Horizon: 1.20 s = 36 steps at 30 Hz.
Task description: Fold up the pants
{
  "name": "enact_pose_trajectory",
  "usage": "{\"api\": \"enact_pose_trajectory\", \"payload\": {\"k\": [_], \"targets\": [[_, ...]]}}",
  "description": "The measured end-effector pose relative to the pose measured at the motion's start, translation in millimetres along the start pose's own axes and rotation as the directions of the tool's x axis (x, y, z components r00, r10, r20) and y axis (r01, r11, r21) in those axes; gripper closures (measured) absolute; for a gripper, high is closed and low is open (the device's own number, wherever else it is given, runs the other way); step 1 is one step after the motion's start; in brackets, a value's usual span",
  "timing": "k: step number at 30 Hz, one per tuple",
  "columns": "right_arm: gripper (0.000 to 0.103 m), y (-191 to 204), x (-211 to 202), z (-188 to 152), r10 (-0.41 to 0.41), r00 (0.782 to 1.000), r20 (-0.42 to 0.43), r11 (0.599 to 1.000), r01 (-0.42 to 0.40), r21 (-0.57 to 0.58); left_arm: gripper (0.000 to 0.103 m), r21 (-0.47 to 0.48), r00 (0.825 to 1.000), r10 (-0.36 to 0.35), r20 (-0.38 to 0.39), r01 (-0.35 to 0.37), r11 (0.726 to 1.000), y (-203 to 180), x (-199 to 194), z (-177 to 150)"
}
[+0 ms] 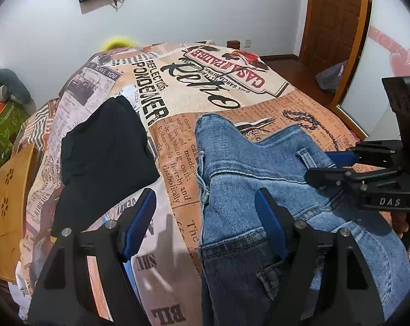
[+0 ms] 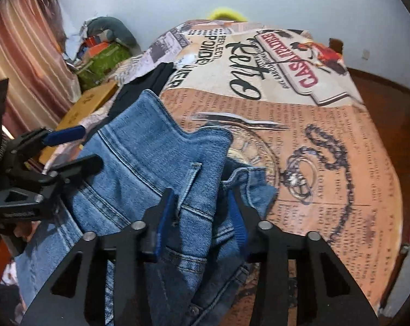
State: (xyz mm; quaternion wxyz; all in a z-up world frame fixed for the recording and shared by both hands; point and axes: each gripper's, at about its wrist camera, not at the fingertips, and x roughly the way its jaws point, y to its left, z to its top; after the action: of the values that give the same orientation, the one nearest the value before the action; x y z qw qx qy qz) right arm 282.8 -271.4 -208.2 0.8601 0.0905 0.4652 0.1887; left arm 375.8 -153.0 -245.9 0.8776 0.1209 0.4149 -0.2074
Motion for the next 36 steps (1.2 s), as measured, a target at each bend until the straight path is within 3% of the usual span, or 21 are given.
{"api": "enact_pose_trajectory", "payload": {"k": [4,11,16,20,25,31,36], "targets": [[0.082,-3.3,-3.4,2.5,0.043,0.998,0.035,0.999,-0.044,0.028,0.028,-0.011,1.0,0.001,-0.005,-0.001,1.0,1.8,1.8,1.1],[0.086,-1.5,-35.3,7.9,0.076,0.986,0.15,0.997,-0.08,0.02,0.028,0.004,0.999,0.015,0.04,-0.015,1.0,-1.9,-15.5,12.7],[0.086,-12.8,-21.5,5.2,0.053,0.991,0.121,0.997,-0.059,0.045,0.028,0.035,0.999,0.052,0.003,-0.052,0.998,-4.5,0.9,12.9],[0.086,-30.8,7.4,-5.1,0.054,0.998,0.043,0.992,-0.059,0.109,0.027,0.001,0.998,0.018,-0.062,-0.018,1.0,2.2,24.5,4.0],[0.086,-23.2,8.7,-1.6,0.01,1.0,0.016,0.998,-0.011,0.056,0.028,-0.016,0.997,-0.011,-0.08,0.01,1.0,6.8,28.4,2.5],[0.082,-6.3,-29.2,3.3,-0.093,0.994,0.06,0.995,0.095,-0.025,0.032,-0.006,1.0,-0.011,-0.008,0.011,1.0,11.1,-13.3,8.7],[0.08,21.7,-55.1,-7.9,-0.041,0.997,0.068,0.995,0.047,-0.091,0.032,0.018,0.997,-0.076,-0.014,0.076,0.997,2.1,-43.1,-6.8]]}}
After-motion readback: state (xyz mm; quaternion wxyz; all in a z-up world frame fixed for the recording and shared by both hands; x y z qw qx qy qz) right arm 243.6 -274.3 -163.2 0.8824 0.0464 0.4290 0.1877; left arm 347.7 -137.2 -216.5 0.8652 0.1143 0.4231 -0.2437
